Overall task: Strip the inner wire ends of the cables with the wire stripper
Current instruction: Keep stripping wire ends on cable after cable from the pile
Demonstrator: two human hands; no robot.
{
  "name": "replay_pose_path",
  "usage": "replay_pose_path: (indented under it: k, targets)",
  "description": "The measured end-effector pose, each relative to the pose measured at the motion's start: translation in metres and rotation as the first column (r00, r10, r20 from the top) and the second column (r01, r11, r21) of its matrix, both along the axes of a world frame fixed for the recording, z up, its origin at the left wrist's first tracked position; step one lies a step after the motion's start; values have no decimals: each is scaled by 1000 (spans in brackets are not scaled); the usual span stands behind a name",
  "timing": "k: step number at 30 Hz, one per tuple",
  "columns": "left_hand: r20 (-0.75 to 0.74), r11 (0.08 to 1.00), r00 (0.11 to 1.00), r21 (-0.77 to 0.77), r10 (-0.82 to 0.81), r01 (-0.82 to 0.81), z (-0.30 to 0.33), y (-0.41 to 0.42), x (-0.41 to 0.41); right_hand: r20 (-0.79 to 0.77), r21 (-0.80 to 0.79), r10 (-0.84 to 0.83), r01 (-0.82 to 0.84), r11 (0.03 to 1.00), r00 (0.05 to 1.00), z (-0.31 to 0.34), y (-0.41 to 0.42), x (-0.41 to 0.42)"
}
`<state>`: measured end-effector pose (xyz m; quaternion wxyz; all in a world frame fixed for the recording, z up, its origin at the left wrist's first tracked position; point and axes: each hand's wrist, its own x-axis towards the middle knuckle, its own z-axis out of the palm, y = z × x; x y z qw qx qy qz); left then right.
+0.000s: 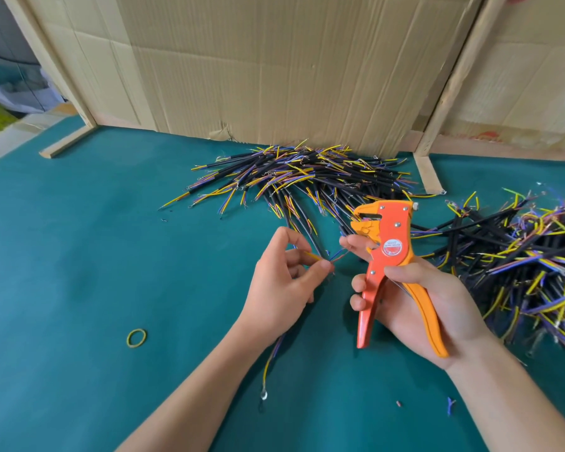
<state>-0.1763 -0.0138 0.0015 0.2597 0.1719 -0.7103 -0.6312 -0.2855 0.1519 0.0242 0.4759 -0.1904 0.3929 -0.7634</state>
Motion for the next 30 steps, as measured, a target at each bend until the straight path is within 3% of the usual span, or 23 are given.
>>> replay_pose_path:
  k: [7, 14, 21, 26, 30]
  targets:
    - [-53, 980, 990, 158, 130, -120, 2, 4, -3, -8, 37, -7, 7, 999, 1000, 0, -2, 2]
    - [46, 982, 984, 75, 170, -174, 1, -2, -4, -34, 41, 30, -28, 999, 999, 1, -3, 2]
    - [1, 971, 986, 177, 165, -163, 4, -11, -3, 95, 49, -18, 13, 999, 995, 5, -1, 2]
    - [9, 975, 981, 100, 196, -196, 7, -15, -2, 70, 147, 114, -123, 981, 991, 8, 3, 1]
    - [8, 980, 984, -94, 176, -175, 8, -17, -1, 38, 214, 152, -156, 964, 988, 9, 0, 6]
